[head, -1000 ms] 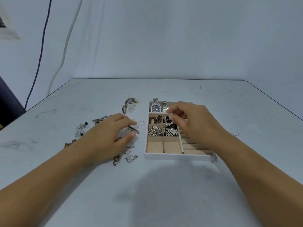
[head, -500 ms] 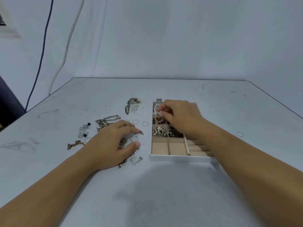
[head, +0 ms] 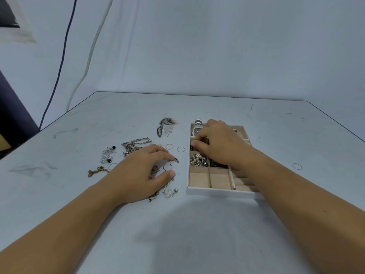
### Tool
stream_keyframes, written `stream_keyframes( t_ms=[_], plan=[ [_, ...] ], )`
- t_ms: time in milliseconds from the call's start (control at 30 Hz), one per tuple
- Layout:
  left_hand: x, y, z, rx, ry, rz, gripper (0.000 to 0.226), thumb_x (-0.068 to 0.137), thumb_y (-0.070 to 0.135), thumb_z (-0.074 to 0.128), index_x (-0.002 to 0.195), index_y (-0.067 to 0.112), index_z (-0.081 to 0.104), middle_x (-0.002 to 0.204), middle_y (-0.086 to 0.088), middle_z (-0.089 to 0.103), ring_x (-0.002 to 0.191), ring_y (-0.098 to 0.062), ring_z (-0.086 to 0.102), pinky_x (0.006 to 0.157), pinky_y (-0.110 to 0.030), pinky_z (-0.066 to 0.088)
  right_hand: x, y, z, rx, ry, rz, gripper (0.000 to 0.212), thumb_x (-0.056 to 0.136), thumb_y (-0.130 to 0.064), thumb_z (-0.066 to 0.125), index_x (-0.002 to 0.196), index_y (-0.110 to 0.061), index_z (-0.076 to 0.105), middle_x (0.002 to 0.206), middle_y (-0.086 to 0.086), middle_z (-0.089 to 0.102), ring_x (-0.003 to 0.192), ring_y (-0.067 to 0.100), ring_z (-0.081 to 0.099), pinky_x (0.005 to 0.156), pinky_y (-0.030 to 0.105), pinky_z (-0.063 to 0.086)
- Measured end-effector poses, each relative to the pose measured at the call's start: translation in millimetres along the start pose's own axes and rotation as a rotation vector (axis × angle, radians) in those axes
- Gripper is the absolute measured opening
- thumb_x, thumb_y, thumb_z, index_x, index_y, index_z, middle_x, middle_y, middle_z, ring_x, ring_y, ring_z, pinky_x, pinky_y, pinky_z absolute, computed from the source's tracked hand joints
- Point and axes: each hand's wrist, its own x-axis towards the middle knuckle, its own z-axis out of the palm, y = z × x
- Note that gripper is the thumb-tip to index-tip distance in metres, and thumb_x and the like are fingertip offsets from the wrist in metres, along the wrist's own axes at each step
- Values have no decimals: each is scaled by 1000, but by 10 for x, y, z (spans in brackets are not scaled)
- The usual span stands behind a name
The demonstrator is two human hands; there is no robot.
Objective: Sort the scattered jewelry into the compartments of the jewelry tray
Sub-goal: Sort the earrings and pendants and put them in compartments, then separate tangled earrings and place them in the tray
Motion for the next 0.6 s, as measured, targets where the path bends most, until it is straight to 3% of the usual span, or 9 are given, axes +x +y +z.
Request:
stream_keyframes(
  t_ms=[200,400,533,600],
  plan=[
    [-1,-131,-375,7,116,-81,51,84,65,45,122,34,57,121,20,54,107,3,52,91,-21,41,107,-248,15,95,35,-118,18,90,-40,56,101,-28,64,97,-7,51,96,13,47,86,34,42],
    [-175,-471,-765,73,101,-253,53,77,66,44,124,42,52,120,25,49,80,0,57,70,-22,42,351,-521,196,98,-63,-231,21,91,-35,58,107,-25,64,103,-8,52,97,9,44,81,26,35],
    [-299,-746,-765,82,110,-294,50,80,63,47,122,39,55,122,20,54,78,-9,62,81,-31,48,556,-651,331,92,-127,-243,21,92,-33,57,110,-24,63,105,-4,54,98,13,46,88,30,40],
    [-355,-841,-693,75,109,-295,44,83,59,50,122,38,56,122,19,54,90,-8,62,87,-29,44,641,-696,376,72,-166,-226,24,93,-32,55,115,-24,61,105,-3,52,101,16,48,91,31,40]
  ],
)
